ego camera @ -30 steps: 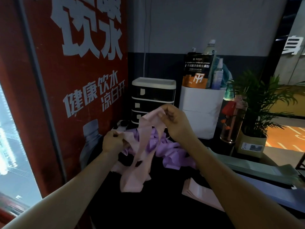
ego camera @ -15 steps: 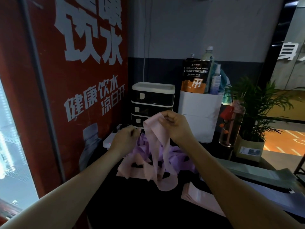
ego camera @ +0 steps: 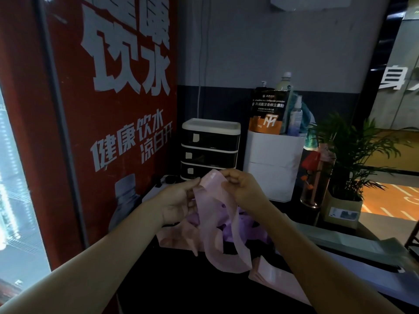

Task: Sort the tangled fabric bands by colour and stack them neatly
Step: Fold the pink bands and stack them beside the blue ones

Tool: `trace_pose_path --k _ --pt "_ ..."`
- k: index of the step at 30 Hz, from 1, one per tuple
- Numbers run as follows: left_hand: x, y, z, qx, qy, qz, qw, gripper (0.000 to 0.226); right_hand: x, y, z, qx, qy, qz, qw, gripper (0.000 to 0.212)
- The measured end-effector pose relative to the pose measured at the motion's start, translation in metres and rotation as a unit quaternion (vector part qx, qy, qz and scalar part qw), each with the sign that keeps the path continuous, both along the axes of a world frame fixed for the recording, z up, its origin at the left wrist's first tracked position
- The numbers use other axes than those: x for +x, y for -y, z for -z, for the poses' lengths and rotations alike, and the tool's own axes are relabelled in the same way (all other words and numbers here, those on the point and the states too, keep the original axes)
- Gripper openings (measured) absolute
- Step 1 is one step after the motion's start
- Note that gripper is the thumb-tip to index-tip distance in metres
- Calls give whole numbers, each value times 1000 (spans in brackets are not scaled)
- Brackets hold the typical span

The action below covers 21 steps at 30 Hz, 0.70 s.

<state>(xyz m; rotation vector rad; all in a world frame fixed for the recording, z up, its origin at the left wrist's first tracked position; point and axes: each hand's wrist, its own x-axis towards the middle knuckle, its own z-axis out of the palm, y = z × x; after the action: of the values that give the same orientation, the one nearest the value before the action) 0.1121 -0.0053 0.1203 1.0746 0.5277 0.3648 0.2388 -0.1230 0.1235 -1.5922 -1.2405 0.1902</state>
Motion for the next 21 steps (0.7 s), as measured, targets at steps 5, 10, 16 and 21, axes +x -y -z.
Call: trace_pose_path --k 5,10,16,21 --pt "3 -8 -3 18 62 -68 996 19 0 1 5 -26 1 -6 1000 27" --pt "1 -10 -12 61 90 -90 990 30 -3 -1 8 -47 -5 -37 998 25" --pt "-1 -4 -25 167 99 -50 980 33 -10 -8 -9 11 -47 -20 999 24" --pt "-1 3 -32 210 106 -43 971 32 -14 -12 -20 44 -13 23 999 14"
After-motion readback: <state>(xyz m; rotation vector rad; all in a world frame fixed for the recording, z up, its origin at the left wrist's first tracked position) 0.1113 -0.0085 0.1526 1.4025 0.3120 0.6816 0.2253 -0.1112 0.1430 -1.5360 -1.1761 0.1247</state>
